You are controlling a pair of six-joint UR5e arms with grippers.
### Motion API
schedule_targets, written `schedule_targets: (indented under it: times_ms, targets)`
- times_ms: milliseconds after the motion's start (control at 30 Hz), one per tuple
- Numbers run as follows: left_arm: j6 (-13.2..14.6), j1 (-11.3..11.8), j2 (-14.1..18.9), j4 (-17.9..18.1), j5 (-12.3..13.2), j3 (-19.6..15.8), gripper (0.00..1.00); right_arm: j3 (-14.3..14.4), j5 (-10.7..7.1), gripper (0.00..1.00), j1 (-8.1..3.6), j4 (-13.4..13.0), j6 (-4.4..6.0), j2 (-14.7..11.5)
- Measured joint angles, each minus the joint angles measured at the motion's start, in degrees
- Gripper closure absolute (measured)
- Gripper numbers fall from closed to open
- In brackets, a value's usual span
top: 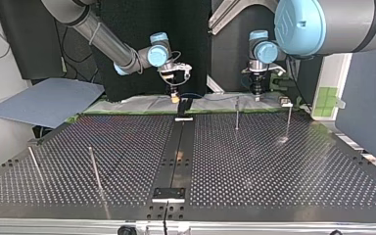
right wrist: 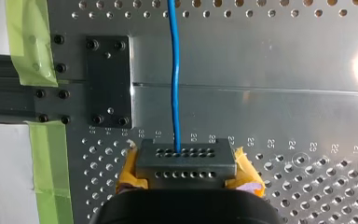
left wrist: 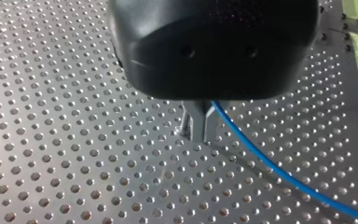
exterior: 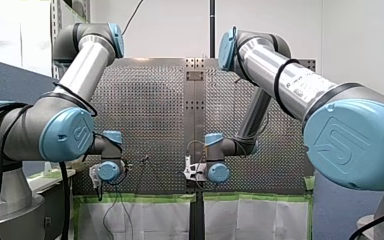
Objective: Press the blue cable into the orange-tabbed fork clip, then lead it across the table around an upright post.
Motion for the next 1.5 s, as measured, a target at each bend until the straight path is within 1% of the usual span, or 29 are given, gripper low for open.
schedule_targets:
  times_ms: [233,333,533,767,900,1067,1167,1300,1500]
  targets:
    - [-0.4,0.0,-0.2,-0.1,0.3,0.4,1.00,0.0,0.12,1.00,-0.19,0.0,0.00,0.0]
    - [-0.4,-0.1,-1.1,-0.3,0.4,0.9,1.00,0.0,0.35,1.00,-0.34,0.1,0.00,0.0]
    - [0.1,0.0,-4.0,-1.0,0.6,2.5,1.00,0.0,0.70,1.00,-0.62,0.1,-0.06,0.0]
    - [0.5,0.1,-4.6,-4.0,0.7,5.7,1.00,0.0,0.76,1.00,-0.81,0.1,-0.19,0.0]
    - [0.7,0.2,-4.6,-6.2,0.6,6.8,1.00,0.0,0.71,1.00,-0.83,0.3,-0.66,0.0]
    - [1.3,0.4,-4.6,-9.0,0.4,6.7,1.00,0.0,0.69,1.00,-0.77,0.8,-1.14,0.0]
    - [2.2,0.5,-4.6,-9.7,0.3,6.0,1.00,0.0,0.69,1.00,-0.67,1.0,-1.25,0.0]
    - [3.5,0.6,-4.4,-9.3,0.4,4.7,1.00,0.0,0.69,1.00,-0.60,1.1,-1.30,0.0]
    - [4.1,0.4,-3.8,-9.1,0.6,4.2,1.00,0.0,0.69,1.00,-0.58,1.1,-1.31,0.0]
